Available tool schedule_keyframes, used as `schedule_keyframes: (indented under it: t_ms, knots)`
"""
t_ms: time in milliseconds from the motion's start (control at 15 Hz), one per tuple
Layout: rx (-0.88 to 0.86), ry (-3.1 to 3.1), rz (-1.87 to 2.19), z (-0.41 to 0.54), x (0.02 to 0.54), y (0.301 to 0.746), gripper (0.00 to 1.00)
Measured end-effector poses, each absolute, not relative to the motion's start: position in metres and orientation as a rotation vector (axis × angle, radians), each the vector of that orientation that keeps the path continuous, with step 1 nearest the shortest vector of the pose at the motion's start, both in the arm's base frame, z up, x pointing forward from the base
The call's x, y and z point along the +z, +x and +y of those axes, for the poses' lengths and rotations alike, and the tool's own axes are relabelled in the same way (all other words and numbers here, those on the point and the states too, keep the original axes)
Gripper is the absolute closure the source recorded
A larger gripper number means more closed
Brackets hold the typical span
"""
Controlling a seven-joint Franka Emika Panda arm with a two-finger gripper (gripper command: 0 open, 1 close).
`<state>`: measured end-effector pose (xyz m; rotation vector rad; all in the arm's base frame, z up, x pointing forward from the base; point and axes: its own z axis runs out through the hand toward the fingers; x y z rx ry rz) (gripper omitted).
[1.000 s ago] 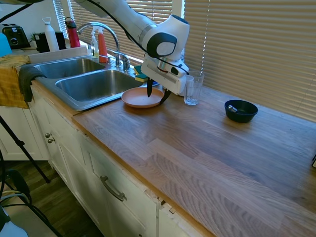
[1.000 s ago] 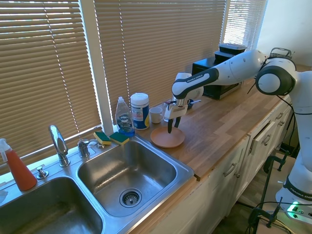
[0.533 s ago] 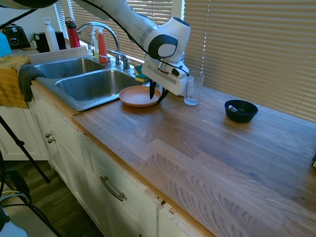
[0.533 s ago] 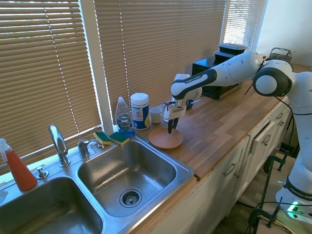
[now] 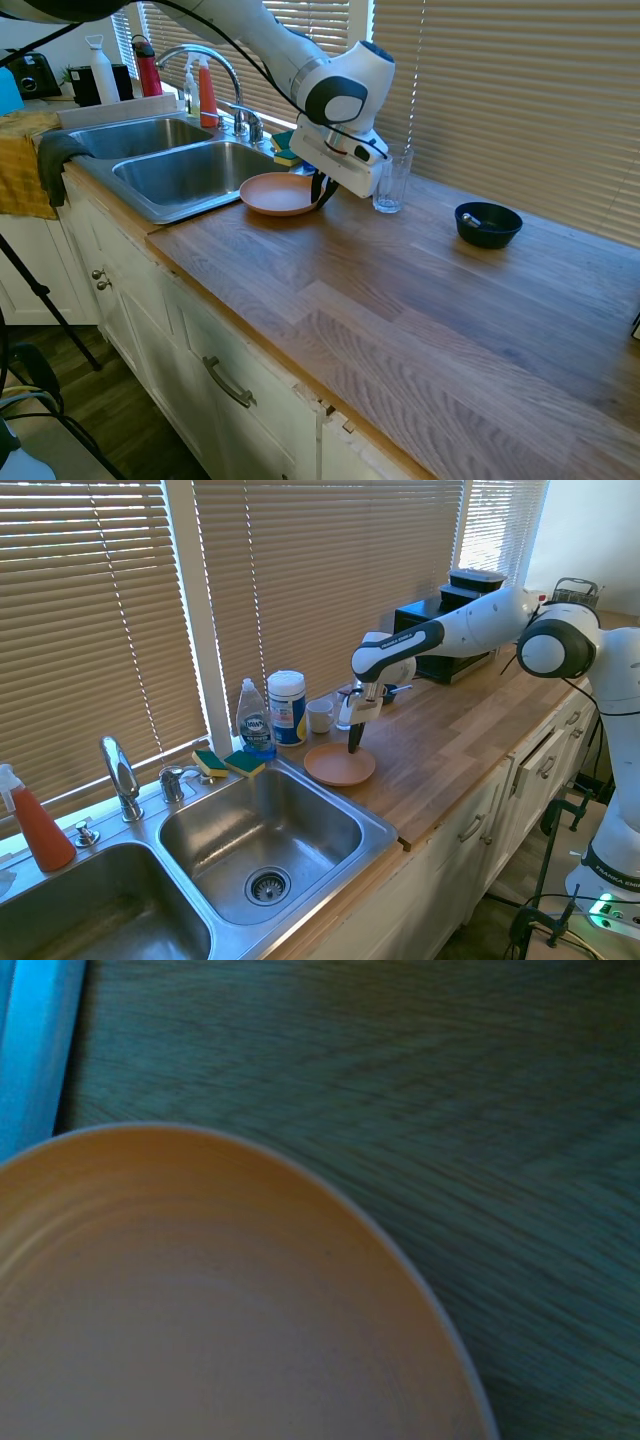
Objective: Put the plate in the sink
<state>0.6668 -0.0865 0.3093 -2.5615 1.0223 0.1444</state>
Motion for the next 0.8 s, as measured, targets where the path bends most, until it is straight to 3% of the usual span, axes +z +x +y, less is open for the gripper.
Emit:
schedule_keyframes:
  t_ms: [400, 800]
  knots:
    - [0.176, -2.494, 0.979, -0.113, 0.314, 0.657, 1.0]
    - [0.139, -2.499, 0.95, -0.074, 0.375, 0.648, 1.0]
